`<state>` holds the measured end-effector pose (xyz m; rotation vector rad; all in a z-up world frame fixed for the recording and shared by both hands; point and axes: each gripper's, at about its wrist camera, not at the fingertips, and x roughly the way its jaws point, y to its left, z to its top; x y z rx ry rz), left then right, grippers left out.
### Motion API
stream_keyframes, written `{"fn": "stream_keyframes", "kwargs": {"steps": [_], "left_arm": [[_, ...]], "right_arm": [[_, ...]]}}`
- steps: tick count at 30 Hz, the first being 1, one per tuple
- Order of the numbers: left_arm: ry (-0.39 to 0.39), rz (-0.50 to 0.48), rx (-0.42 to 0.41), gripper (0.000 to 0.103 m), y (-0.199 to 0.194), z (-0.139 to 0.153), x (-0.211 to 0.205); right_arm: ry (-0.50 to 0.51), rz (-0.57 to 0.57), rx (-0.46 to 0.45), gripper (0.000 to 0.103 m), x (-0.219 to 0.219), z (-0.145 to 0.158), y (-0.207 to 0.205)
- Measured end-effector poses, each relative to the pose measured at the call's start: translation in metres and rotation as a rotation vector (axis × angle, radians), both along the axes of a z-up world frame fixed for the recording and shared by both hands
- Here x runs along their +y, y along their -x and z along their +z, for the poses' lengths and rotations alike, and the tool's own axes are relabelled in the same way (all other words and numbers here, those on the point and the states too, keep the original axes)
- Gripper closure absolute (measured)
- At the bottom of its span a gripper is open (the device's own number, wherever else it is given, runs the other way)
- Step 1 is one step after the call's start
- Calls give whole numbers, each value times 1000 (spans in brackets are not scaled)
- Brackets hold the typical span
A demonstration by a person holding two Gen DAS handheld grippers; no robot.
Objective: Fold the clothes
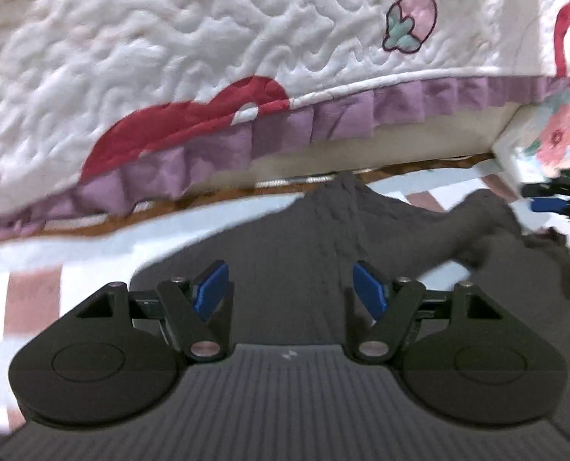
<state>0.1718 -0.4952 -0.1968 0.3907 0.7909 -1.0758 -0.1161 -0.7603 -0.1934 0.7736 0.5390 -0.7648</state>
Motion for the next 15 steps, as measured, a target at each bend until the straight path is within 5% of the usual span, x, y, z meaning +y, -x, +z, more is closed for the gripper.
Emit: {"fn": "stream_keyframes", "kwargs": {"steps": [12,13,14,15], "left_arm": [[-72,-75,-6,14,-22,-31,-85],[-72,-83,-18,20,-22,-32,-87],[-71,-111,-38,42,-20,-30,-89],[-66,-156,-64,81,-17,-26,-92]], "right_arm": [[-23,297,0,46,31,-9,-18],[-25,321,0,46,34,-10,-19],[-27,346,0,46,37,-11,-21],[-29,371,0,46,39,-12,-22]]}}
